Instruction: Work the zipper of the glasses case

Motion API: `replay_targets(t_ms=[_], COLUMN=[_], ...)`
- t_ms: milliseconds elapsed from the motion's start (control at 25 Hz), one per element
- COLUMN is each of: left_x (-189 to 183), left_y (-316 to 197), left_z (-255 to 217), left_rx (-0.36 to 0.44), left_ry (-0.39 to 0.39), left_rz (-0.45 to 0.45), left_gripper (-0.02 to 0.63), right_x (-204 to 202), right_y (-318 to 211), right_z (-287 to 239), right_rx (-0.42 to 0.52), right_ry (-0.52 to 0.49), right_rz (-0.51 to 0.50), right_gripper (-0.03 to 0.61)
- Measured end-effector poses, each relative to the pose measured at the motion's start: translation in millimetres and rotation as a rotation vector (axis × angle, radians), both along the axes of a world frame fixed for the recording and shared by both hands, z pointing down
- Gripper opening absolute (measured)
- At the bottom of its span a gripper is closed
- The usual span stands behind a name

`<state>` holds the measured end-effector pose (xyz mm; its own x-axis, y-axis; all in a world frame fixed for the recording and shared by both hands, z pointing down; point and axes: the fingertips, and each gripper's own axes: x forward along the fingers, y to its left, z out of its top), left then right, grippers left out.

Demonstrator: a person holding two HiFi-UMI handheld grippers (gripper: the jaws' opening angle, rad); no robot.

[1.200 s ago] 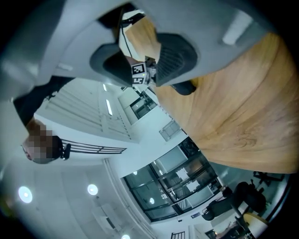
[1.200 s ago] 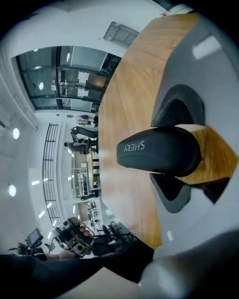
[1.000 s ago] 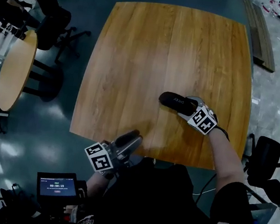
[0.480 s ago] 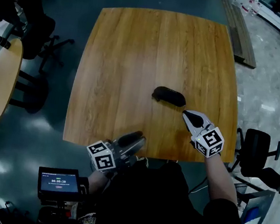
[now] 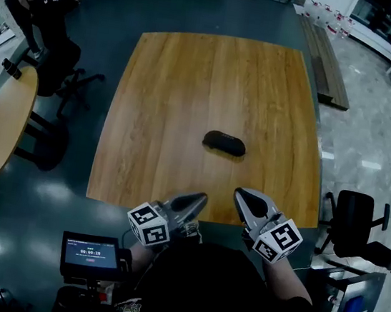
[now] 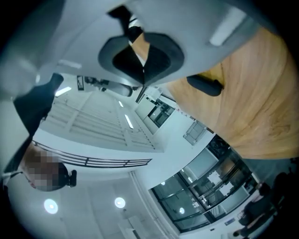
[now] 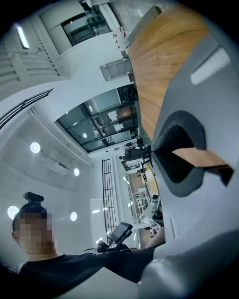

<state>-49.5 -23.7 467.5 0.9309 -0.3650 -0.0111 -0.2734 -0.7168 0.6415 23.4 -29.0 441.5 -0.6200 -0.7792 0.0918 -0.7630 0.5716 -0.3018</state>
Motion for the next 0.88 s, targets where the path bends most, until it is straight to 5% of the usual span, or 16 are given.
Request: replay_targets(t_ms=[200, 440, 880], left_x=[51.5, 87.4, 74.2], left_y=[63.8, 145.2, 199.2], left_z=[-5.7, -20.0, -26.8], left_rx=[0.103, 0.119, 0.110], left_ry=[-0.100, -0.111, -0.126], left_rz=[-0.038, -0.082, -0.134], left_gripper=[-0.001, -0.002, 0.000], right_x=[28.1, 52.1, 34.9], right_y=[70.0, 148.9, 214.4], right_z=[-11.0, -17.5, -19.3], right_rx=[0.039, 0.023, 0.020], right_ry=[-0.025, -0.073, -0.089], right_rz=[-0.061, -0.118, -0.181], right_gripper=[0.005, 0.005, 0.005])
